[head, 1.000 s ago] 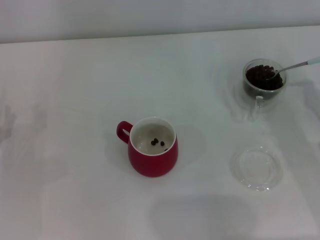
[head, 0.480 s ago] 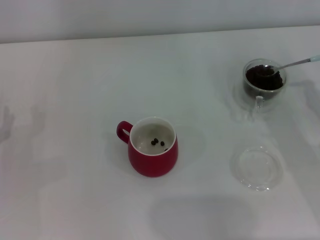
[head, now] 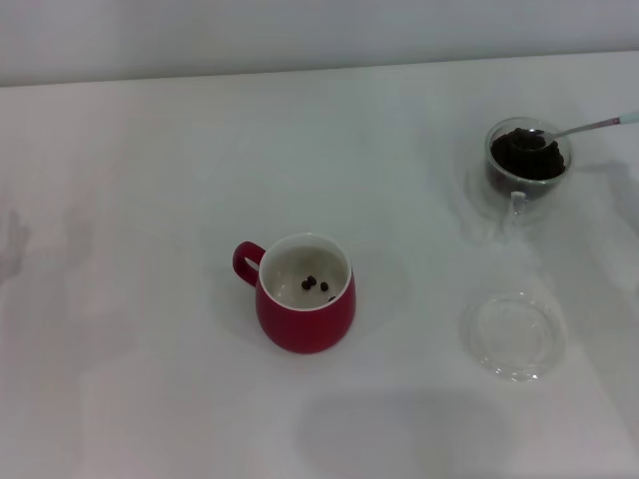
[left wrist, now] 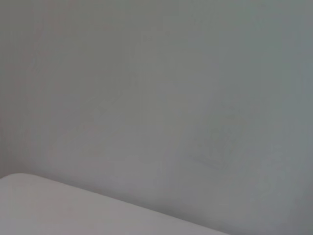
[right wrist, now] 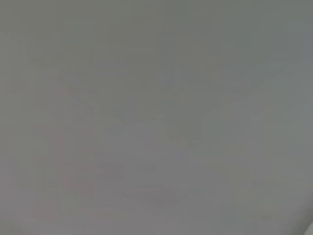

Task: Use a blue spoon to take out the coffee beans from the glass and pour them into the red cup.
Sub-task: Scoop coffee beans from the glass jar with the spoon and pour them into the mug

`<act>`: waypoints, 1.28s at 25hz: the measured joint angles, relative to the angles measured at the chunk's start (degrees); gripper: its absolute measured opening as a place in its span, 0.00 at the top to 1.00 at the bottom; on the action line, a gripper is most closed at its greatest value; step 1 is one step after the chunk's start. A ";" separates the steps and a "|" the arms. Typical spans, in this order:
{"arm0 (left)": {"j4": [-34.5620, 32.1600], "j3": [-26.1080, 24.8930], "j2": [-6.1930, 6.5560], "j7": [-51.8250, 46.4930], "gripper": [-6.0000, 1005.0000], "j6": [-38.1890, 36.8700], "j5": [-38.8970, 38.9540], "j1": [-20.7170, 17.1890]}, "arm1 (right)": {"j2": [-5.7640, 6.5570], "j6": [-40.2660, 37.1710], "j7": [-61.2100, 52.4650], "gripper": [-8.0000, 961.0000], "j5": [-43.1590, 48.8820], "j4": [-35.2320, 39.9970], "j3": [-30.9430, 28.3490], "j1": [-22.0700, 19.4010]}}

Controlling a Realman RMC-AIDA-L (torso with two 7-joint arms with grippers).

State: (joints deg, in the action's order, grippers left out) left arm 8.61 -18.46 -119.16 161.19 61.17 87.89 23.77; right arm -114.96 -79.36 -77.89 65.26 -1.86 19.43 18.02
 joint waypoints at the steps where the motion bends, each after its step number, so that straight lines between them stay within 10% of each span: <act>1: 0.00 0.00 0.03 0.00 0.13 0.00 0.00 0.00 | 0.00 0.04 -0.31 0.84 -0.02 -0.08 -0.09 0.00; 32: -0.88 0.00 0.15 0.25 0.12 -0.09 0.00 0.78 | -0.39 -11.42 -0.16 0.84 3.23 -6.83 7.21 0.25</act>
State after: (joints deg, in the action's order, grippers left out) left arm 7.73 -18.46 -119.01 161.43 61.08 87.89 24.55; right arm -115.35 -90.79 -78.05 68.49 -8.69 26.63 18.27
